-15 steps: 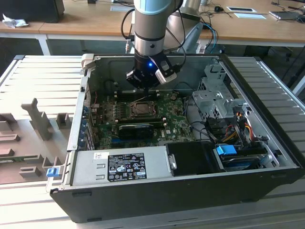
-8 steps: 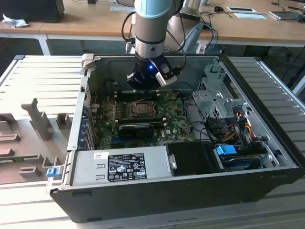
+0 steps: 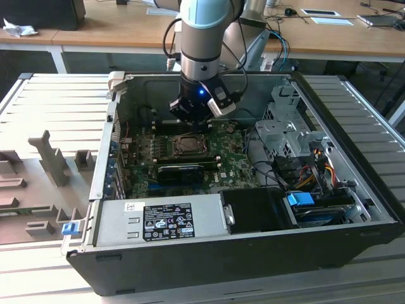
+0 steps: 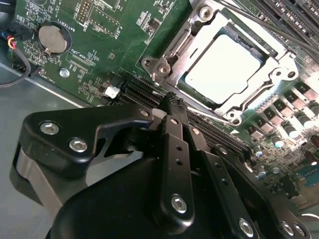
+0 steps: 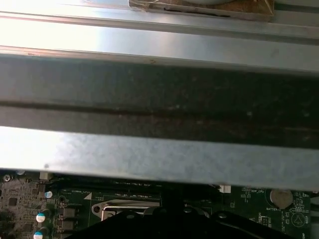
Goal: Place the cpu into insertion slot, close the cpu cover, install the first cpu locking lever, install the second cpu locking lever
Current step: 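Install the first cpu locking lever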
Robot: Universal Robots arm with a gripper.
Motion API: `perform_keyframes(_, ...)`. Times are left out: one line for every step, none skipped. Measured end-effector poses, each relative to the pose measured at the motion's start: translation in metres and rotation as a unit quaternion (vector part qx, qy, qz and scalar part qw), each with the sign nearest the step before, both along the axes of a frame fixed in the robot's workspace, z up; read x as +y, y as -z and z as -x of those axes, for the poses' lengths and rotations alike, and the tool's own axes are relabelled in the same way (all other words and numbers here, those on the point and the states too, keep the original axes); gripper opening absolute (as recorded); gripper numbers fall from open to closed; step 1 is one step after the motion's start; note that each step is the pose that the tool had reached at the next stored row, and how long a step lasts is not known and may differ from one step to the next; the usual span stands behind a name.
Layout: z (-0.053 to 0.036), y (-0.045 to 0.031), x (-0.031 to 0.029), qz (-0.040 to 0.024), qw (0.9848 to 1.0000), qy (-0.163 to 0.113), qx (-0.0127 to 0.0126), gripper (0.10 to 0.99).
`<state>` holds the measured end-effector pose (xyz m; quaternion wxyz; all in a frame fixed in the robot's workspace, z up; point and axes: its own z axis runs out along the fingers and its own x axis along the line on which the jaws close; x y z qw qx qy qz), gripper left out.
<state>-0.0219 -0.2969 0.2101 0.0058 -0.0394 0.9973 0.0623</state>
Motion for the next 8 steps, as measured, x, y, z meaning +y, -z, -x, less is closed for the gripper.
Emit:
perform_keyframes(-0.0002,0.0007,0.0003,0.0004,1.0000,0.000,0.0001,0.106)
perform_keyframes(-0.0003,0.0015,0.0009,0.0009,1.0000,0.000,0.0001,0.106)
perform_keyframes(-0.0004,0.0021,0.0013,0.0012,1.0000,0.000,0.0000,0.106)
perform_keyframes(-0.0004,0.0031,0.0020,0.0017,1.0000,0.000,0.0000,0.106)
perform_keyframes(-0.0005,0.0038,0.0023,0.0022,1.0000,0.000,0.0000,0.106)
perform_keyframes(-0.0005,0.0046,0.0026,0.0028,1.0000,0.000,0.0000,0.106)
perform_keyframes(-0.0006,0.0054,0.0028,0.0035,1.0000,0.000,0.0000,0.106)
perform_keyframes(-0.0006,0.0060,0.0028,0.0043,1.0000,0.000,0.0000,0.106)
